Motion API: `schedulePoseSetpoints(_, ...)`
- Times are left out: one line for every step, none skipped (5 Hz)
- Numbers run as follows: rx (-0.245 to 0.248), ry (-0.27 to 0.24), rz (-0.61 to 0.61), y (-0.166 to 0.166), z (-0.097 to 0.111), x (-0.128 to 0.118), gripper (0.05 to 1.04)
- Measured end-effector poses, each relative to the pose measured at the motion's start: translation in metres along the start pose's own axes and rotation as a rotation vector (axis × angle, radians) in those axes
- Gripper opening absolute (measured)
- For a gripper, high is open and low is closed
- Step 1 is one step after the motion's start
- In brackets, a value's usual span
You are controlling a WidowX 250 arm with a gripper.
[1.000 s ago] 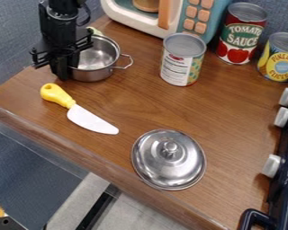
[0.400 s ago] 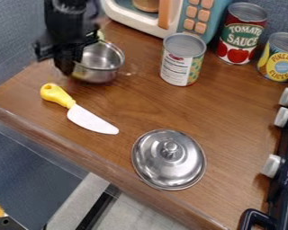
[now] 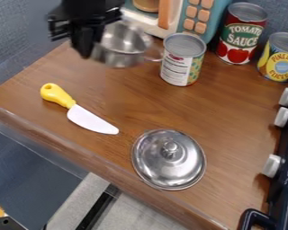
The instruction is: Moved the silver pot above the silver lid
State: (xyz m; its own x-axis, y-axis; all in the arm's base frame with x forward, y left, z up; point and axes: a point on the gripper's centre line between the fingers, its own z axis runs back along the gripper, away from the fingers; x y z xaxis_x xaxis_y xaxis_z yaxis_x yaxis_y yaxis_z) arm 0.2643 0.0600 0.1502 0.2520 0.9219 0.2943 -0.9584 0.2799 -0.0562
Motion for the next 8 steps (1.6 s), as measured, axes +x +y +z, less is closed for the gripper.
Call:
schedulePoseSetpoints(-0.049, 0.016, -0.129, -0.016, 0.016, -0.043, 0.073)
schedulePoseSetpoints(-0.092, 0.032, -0.221, -0.031, 0.029, -0.087, 0.073)
schedulePoseSetpoints(-0.061, 0.05, -0.282, -0.047, 0.016, -0.119, 0.073)
schedulePoseSetpoints(-0.041, 0.098, -0.316, -0.061, 0.0, -0.137, 0.073)
schedulePoseSetpoints(-0.004, 0.104, -0.314, -0.07, -0.023, -0.142, 0.073)
schedulePoseSetpoints(0.01, 0.094, -0.285, -0.076, -0.031, -0.133, 0.073)
schedulePoseSetpoints(0.024, 0.115, -0.258, -0.08, -0.038, -0.122, 0.103)
schedulePoseSetpoints(0.082, 0.139, -0.248, -0.075, -0.05, -0.119, 0.28)
